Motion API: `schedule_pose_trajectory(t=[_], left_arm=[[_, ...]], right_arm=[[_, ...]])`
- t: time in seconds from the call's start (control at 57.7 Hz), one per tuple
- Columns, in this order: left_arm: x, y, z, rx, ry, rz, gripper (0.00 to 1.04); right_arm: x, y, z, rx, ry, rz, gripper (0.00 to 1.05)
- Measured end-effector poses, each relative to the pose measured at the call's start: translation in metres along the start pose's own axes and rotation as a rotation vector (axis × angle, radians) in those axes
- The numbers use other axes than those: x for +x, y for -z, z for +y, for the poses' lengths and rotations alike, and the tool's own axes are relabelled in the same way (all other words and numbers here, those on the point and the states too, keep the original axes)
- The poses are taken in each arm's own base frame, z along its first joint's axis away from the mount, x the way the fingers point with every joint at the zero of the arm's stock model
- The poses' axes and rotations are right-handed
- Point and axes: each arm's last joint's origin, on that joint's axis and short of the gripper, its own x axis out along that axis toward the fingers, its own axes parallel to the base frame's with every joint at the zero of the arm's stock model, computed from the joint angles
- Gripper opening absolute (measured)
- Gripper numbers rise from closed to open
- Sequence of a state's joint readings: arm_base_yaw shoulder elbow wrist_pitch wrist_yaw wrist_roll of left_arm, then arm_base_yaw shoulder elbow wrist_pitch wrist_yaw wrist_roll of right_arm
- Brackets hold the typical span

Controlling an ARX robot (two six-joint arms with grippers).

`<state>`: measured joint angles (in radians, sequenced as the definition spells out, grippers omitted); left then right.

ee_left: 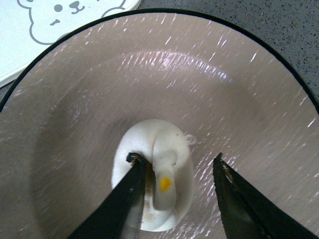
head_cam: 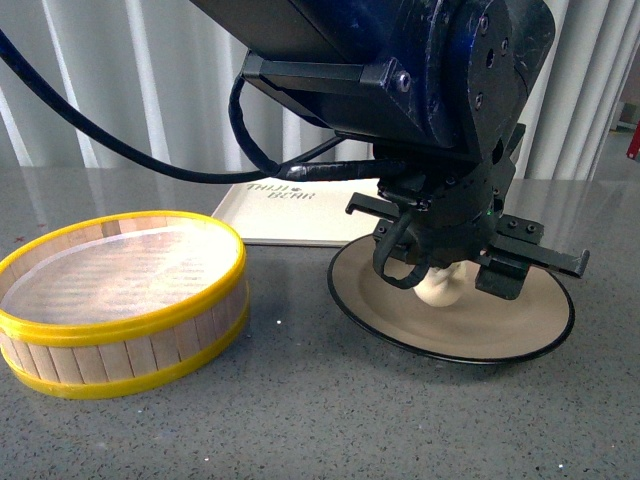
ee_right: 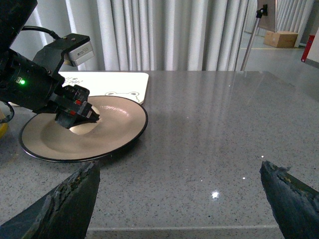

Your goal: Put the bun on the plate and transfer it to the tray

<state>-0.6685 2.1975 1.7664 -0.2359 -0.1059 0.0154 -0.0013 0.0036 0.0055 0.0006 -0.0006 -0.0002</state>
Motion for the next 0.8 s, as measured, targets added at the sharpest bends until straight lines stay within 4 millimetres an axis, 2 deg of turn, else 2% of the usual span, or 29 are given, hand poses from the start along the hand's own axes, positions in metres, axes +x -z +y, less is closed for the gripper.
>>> schedule_pose_trajectory(t=[0.312, 0.347, 0.572, 0.728, 0.797], left_arm=[[0.001, 0.001, 0.005, -0.05, 0.003, 0.003, 0.92], [0.0, 0.0, 0.007, -0.054, 0.001, 0.001, 1.0], [-0.019, -0.012, 0.034, -0.126, -0.042, -0.076, 0.98], [-0.057, -0.019, 0.074, -0.195, -0.157, -0.183, 0.98], [-0.065, -0.023, 0.083, -0.208, -0.183, -0.202, 0.98]], right_arm=[[0.0, 0.0, 0.0, 0.0, 0.0, 0.0, 0.96], [0.0, 0.0, 0.0, 0.0, 0.0, 0.0, 0.96], [0.0, 0.0, 0.0, 0.0, 0.0, 0.0, 0.96], [0.0, 0.0, 0.0, 0.0, 0.0, 0.0, 0.96], [0.0, 0.0, 0.0, 0.0, 0.0, 0.0, 0.96]])
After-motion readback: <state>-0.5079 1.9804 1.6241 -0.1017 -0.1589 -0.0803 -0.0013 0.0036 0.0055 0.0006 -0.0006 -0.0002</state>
